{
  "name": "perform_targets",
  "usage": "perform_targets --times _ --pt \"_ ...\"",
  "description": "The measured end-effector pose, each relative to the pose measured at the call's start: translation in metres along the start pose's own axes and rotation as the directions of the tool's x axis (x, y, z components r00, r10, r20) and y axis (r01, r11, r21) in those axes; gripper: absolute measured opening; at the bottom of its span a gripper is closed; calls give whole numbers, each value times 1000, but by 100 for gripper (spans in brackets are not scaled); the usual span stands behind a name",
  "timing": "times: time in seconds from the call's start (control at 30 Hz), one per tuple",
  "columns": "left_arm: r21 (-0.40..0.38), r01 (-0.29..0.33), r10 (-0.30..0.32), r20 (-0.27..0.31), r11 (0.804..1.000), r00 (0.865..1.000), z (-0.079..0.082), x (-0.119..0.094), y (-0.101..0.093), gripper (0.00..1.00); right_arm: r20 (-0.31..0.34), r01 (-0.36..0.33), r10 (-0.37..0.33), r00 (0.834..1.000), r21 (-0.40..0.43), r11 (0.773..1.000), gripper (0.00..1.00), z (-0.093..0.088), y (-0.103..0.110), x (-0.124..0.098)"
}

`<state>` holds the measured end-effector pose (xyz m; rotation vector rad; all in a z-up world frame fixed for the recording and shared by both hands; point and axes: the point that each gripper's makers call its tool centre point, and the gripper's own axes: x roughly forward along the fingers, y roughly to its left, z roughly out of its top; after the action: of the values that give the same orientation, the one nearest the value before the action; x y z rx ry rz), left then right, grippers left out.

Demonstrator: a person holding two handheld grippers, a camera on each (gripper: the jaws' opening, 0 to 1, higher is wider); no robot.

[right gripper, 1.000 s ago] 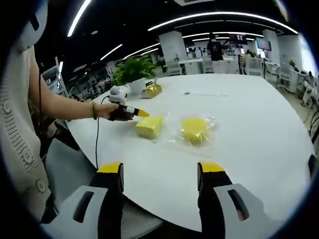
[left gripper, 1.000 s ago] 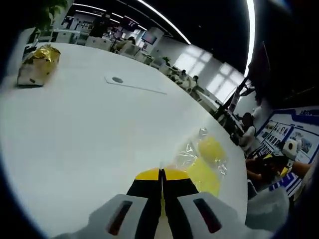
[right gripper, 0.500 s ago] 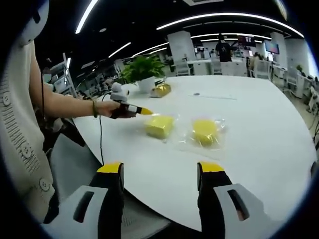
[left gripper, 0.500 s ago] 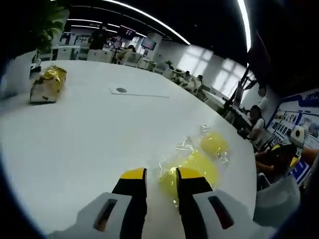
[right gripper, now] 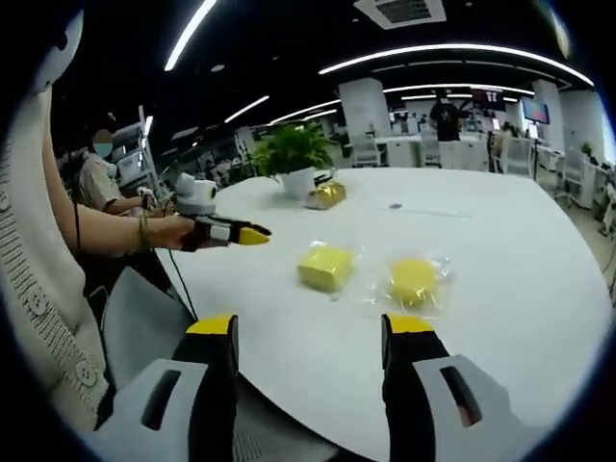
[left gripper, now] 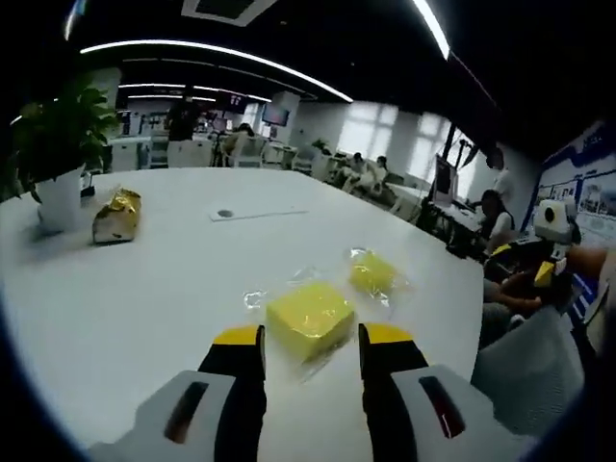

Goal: Compare the silicone blocks by pressing each to a similar depth, holding the contact briefly, and releasing to observe deformation and rebound differences across the visible hardness samples.

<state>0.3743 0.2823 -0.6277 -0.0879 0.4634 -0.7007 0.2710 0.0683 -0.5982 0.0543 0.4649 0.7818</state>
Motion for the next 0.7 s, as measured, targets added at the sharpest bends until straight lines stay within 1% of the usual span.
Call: perform_targets --times 0.03,0.07,0.1,0.2,0.27,0.37,0.5,0.6,0.7 --pt "4 2 -2 3 1000 1000 0 -4 -5 39 3 -5 5 1000 17 1000 56 0 2 0" --pt "14 9 -9 12 1000 1000 2 -10 -13 40 18 -14 13 1000 50 999 58 1 5 1" --pt "20 14 -14 16 1000 1000 3 -14 -19 42 29 -17 16 999 59 998 58 2 7 2" --pt "29 35 -36 33 999 999 7 -31 -40 47 46 -20 17 999 62 998 59 1 11 1" --pt "23 45 -46 44 999 998 8 -39 -49 50 44 -22 19 999 65 998 60 0 12 1" --pt "5 65 -65 46 998 997 6 -51 -65 55 36 -21 19 999 73 997 62 -4 11 -1" --pt "-2 81 -80 40 997 996 -2 -66 -83 59 20 -5 3 1000 93 996 64 -10 5 -6" --pt "-2 82 -82 20 997 996 -11 -72 -90 62 5 -4 3 1000 95 995 67 -14 4 -8" --pt "-39 86 -86 3 996 996 -23 -76 -94 65 -14 -7 8 1000 99 995 70 -18 4 -8"
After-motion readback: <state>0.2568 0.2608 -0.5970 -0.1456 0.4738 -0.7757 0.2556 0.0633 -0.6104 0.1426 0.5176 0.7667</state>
